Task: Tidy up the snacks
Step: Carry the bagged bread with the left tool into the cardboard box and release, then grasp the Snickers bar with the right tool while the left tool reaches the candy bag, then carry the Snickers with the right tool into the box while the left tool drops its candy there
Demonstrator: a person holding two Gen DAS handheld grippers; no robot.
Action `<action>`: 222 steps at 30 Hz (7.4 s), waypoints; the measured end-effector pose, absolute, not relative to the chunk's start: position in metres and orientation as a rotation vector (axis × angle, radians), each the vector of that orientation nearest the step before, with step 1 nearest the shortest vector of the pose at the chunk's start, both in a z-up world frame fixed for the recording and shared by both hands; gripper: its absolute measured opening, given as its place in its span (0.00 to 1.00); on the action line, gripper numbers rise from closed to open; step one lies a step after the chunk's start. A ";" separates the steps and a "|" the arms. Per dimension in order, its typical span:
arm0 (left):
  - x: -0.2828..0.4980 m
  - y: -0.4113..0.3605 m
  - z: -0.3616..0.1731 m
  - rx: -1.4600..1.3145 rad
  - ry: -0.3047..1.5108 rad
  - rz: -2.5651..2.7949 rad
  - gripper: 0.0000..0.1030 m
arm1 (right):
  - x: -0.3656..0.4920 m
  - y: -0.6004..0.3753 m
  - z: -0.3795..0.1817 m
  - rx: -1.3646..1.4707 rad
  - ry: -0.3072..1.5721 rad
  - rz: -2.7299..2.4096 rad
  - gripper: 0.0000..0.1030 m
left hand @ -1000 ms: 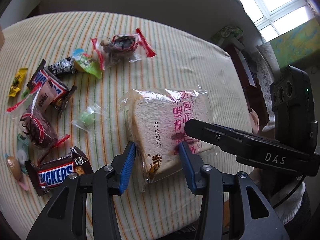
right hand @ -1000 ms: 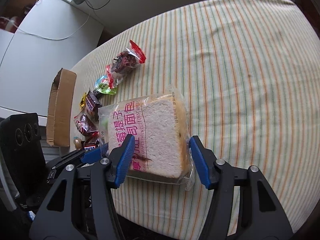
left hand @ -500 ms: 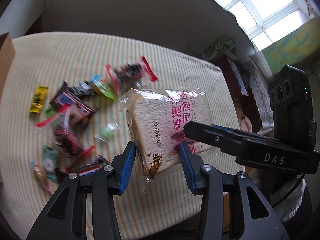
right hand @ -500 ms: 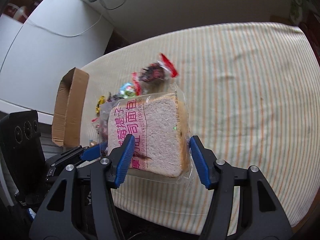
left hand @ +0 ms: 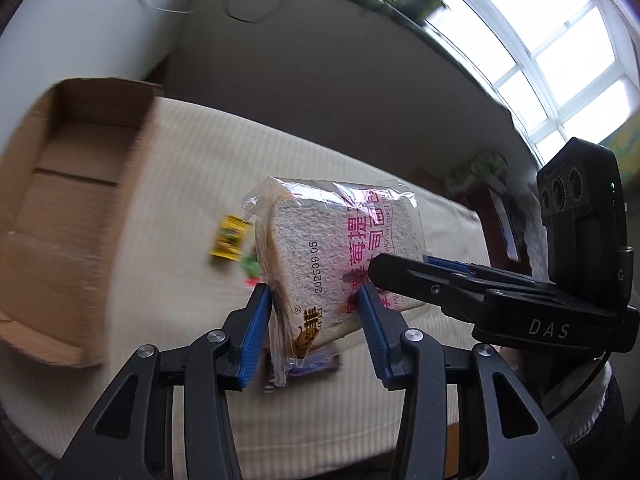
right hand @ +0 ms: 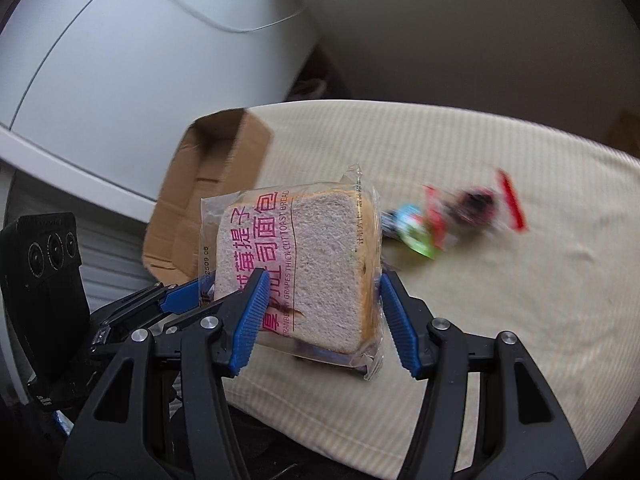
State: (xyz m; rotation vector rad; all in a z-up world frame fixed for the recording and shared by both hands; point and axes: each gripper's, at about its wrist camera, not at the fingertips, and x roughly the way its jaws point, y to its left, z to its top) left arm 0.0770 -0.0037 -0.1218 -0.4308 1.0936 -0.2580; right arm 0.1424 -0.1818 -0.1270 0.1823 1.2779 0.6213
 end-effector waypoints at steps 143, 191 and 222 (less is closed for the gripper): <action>0.044 -0.005 -0.216 -0.246 1.219 -0.339 0.34 | 0.063 -0.092 -0.215 -0.635 1.276 0.969 0.39; 0.029 0.018 -0.173 -0.364 1.088 -0.293 0.21 | 0.074 -0.170 -0.153 -0.219 1.190 0.730 0.29; 0.054 0.137 -0.119 -0.372 0.902 -0.009 0.21 | 0.143 -0.022 -0.097 -0.298 1.057 0.862 0.29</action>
